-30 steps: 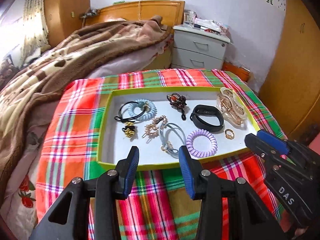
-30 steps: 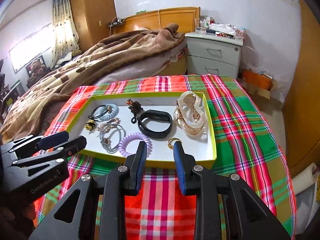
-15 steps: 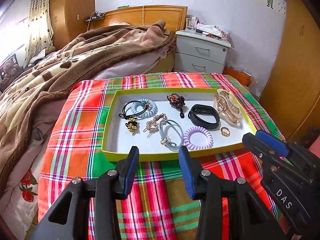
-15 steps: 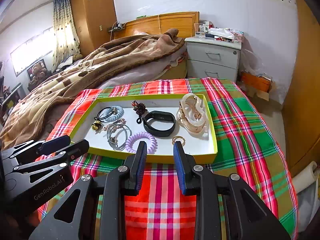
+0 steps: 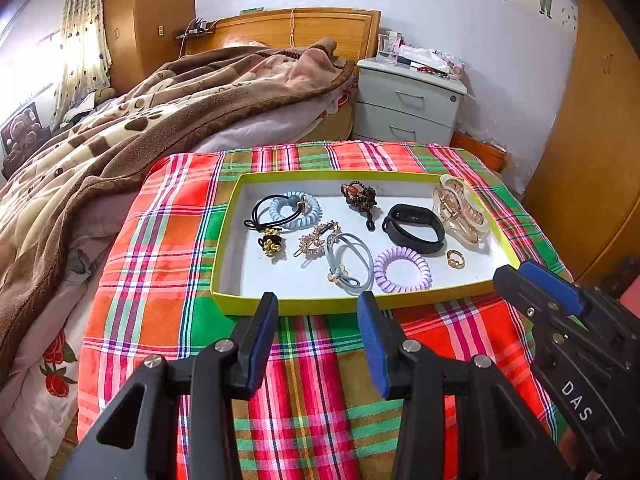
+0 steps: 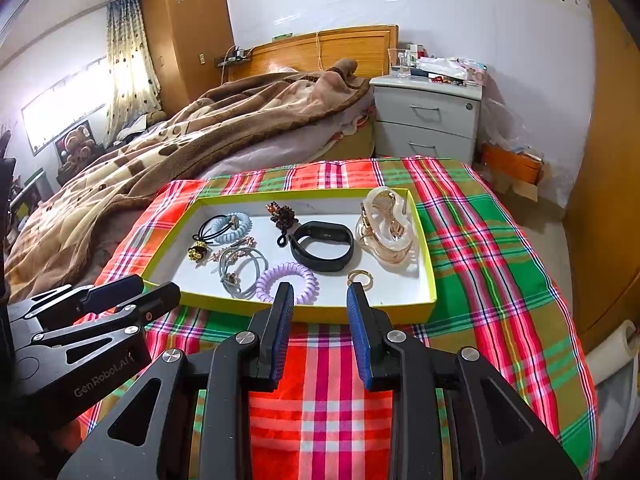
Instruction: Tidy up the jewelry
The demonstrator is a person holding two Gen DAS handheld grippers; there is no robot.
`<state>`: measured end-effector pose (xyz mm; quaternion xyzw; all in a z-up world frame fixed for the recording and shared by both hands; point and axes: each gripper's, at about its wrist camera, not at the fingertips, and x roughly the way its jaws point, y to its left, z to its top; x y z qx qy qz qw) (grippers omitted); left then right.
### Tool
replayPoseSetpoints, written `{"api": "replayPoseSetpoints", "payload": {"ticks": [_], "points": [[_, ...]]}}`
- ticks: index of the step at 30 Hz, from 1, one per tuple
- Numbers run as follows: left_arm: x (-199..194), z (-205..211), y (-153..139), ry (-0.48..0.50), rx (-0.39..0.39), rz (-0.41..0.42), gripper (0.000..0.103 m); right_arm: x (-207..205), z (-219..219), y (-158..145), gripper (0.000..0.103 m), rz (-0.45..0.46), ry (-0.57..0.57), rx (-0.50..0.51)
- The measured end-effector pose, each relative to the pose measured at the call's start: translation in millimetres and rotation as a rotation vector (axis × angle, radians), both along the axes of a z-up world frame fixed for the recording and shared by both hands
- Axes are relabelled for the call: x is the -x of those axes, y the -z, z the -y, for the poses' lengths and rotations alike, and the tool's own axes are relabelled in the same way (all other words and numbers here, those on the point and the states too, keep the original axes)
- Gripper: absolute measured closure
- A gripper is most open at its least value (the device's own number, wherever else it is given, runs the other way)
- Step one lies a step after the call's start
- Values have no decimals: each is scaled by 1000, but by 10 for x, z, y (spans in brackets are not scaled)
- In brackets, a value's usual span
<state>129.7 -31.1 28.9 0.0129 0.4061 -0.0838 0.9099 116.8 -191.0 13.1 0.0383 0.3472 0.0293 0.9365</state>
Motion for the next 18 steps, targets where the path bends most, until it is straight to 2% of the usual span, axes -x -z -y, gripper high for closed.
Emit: {"api": "replayPoseSetpoints", "payload": {"ticks": [18], "points": [[54,-18,-36,-5,-1,4,60,36,-7,-37,75,5,0,0]]}}
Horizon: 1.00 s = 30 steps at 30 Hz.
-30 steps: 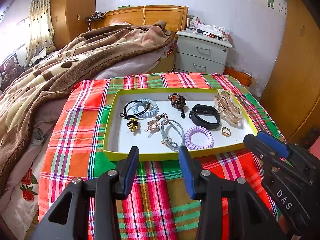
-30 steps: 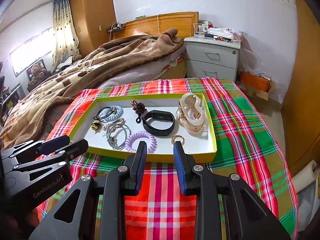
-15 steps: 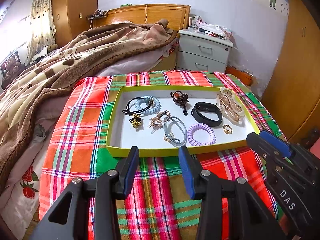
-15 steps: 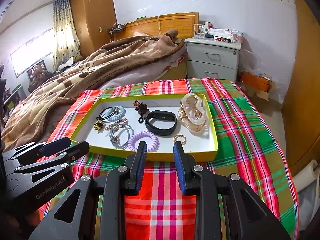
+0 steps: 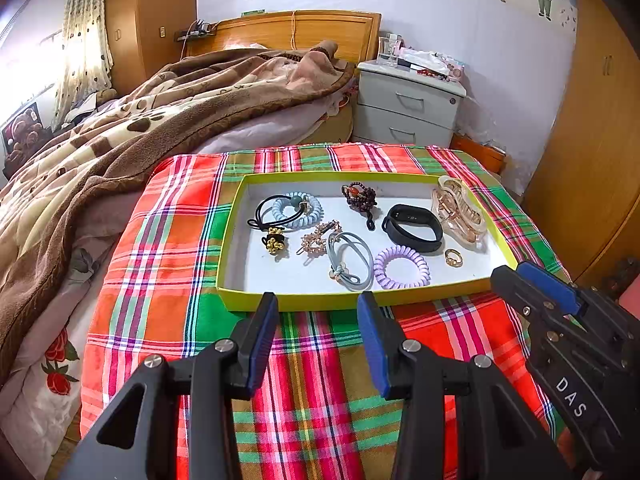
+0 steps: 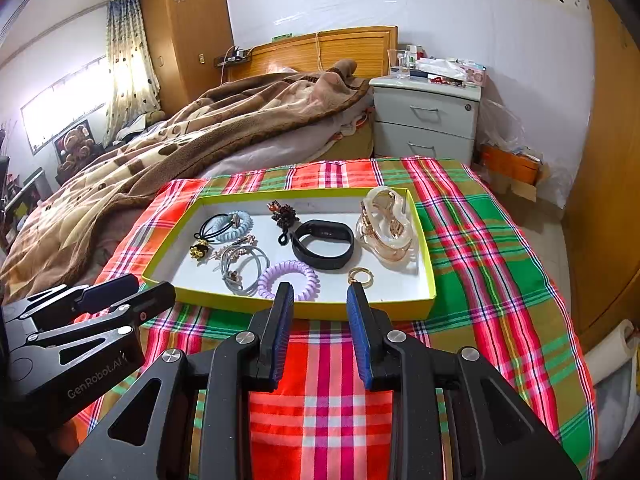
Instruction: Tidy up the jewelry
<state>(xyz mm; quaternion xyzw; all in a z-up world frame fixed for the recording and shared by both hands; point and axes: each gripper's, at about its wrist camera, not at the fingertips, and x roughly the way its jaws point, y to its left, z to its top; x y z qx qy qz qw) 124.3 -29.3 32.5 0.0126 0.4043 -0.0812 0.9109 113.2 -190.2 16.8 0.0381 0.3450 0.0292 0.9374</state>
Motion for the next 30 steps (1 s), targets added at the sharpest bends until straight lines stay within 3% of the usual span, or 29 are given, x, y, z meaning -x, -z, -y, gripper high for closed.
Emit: {"api": "replayPoseSetpoints", "payload": {"ticks": [30], "points": [[-4,-14,18,5,10,-5,60,11,18,-3,75,-4,8,3]]}}
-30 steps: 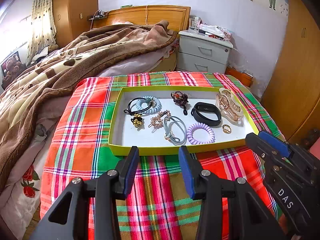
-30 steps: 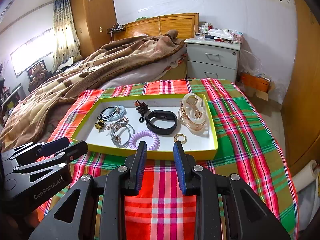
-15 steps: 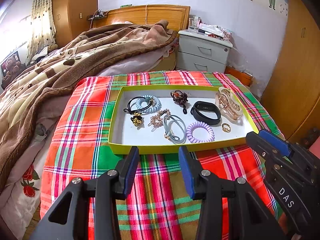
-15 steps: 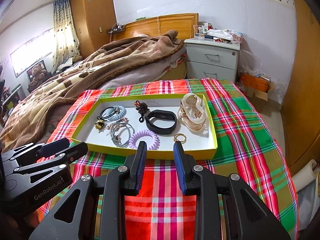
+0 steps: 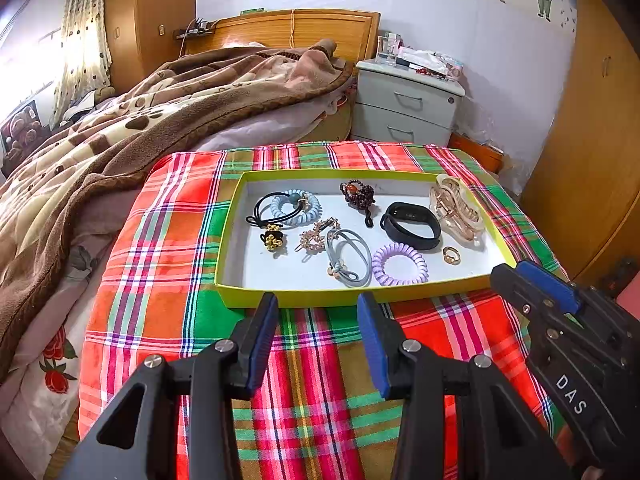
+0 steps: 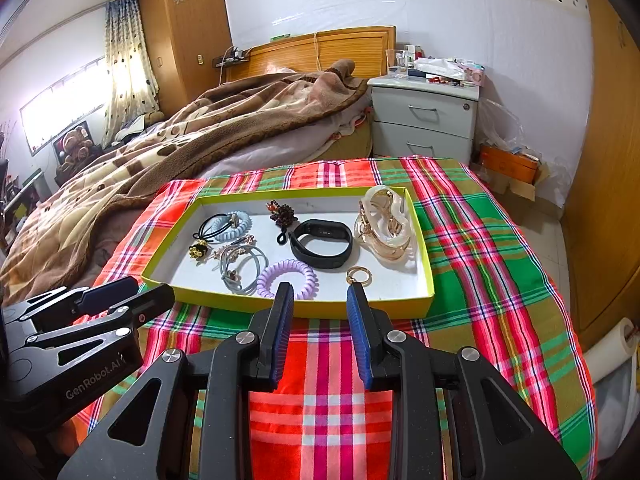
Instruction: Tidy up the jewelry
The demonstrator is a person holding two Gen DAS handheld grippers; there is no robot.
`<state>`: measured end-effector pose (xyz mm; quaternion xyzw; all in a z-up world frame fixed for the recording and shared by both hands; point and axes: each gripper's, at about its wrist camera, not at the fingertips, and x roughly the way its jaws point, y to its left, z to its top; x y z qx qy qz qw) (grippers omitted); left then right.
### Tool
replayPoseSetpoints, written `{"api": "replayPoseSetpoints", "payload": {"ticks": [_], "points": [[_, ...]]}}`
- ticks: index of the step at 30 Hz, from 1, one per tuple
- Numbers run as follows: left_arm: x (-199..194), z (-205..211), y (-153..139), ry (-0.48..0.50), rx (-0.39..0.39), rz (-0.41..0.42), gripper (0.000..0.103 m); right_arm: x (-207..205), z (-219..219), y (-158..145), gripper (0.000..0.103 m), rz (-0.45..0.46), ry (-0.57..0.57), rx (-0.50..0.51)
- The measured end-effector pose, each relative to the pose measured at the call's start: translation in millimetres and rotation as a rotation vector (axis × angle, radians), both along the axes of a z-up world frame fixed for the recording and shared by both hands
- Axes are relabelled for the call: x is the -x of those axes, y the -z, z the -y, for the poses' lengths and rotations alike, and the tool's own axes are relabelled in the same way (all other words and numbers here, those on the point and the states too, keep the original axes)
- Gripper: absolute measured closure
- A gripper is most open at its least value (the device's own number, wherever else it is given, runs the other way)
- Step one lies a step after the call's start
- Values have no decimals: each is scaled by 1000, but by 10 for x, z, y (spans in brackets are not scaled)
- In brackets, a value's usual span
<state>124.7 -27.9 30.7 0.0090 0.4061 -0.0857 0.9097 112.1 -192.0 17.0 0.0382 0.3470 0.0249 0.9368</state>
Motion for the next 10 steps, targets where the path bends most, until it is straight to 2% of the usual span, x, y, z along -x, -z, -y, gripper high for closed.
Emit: {"api": "replayPoseSetpoints", "payload": {"ticks": [10], "points": [[-15,-23,20,-6,4,-9,60,-6,6,3,75,-2,2,0]]}}
